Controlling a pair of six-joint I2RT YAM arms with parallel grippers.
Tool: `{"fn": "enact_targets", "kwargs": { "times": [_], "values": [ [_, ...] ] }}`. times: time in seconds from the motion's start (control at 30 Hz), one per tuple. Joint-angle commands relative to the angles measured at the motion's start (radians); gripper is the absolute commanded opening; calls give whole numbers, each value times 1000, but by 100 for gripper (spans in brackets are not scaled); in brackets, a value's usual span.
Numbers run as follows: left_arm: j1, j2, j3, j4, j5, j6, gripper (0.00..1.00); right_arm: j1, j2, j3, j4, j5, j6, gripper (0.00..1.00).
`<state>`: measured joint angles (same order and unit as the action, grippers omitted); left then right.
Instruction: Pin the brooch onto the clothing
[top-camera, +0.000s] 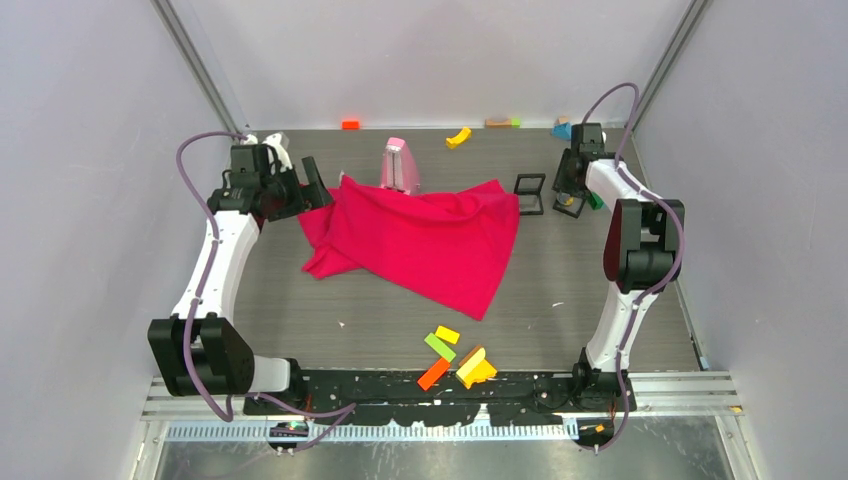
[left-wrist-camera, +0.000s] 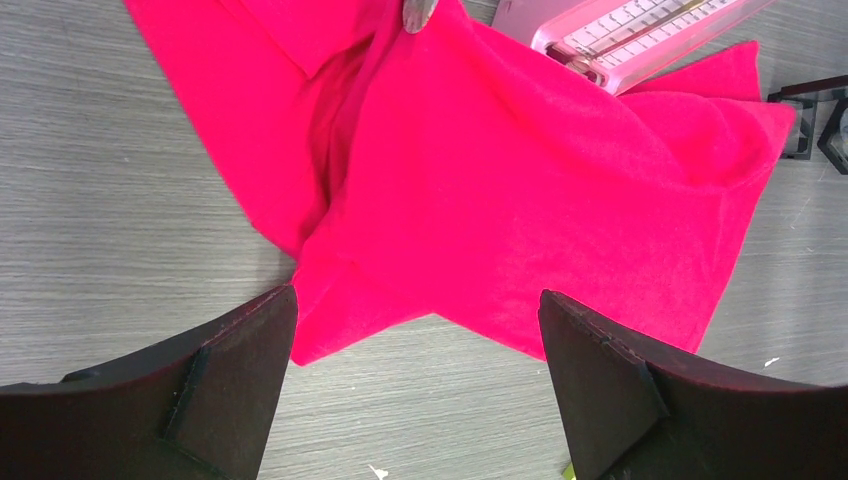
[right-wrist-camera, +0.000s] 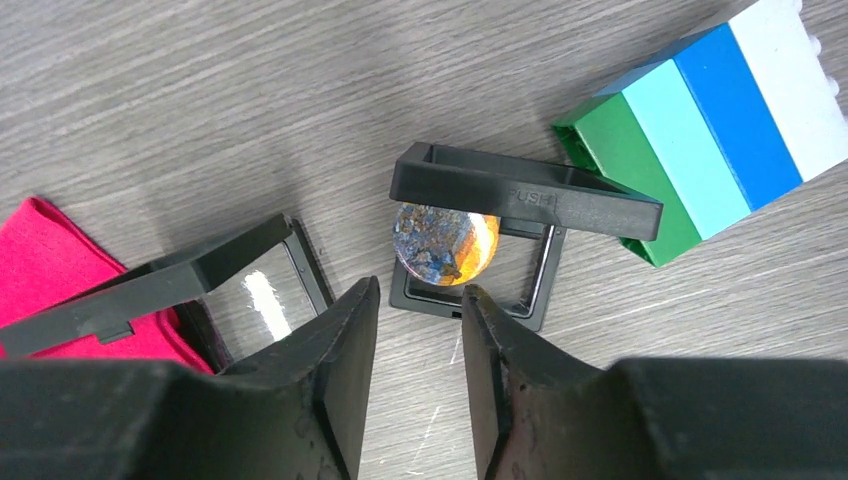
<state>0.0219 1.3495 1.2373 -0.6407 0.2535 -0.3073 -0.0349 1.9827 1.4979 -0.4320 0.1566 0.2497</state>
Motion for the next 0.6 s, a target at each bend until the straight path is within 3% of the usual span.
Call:
{"fn": "enact_targets", "kwargs": {
  "times": [0.0,0.17,0.57],
  "values": [
    [-10,-37,-2,35,24,-3,94,-2,4,18,6,20,-49,45],
    [-26,-39,-2,35,27,-3,94,-2,51,56,-7,14,-71,53],
    [-28,-35,-2,35,35,-4,94,-2,123,107,-42,21,-88,59]
  ]
}}
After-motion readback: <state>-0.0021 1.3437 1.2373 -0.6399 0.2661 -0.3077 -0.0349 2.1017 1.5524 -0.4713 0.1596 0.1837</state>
